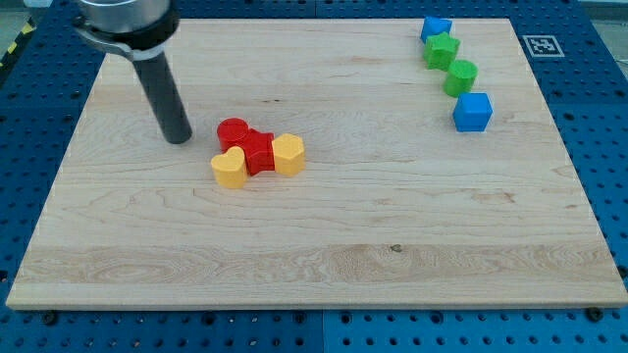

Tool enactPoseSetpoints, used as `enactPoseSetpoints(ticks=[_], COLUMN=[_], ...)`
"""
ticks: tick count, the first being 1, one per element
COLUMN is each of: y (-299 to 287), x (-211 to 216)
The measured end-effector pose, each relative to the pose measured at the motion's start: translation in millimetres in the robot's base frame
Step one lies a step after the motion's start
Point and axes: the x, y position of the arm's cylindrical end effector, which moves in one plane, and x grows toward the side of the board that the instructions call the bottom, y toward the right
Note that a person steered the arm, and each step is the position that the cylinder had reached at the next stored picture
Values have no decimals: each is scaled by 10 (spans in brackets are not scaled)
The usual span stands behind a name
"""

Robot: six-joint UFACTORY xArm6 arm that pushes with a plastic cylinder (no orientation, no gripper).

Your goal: Separate the red blocks

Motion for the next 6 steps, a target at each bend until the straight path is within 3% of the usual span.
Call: enactPoseSetpoints(ticks=[2,6], y=[585,1168], x=[20,79])
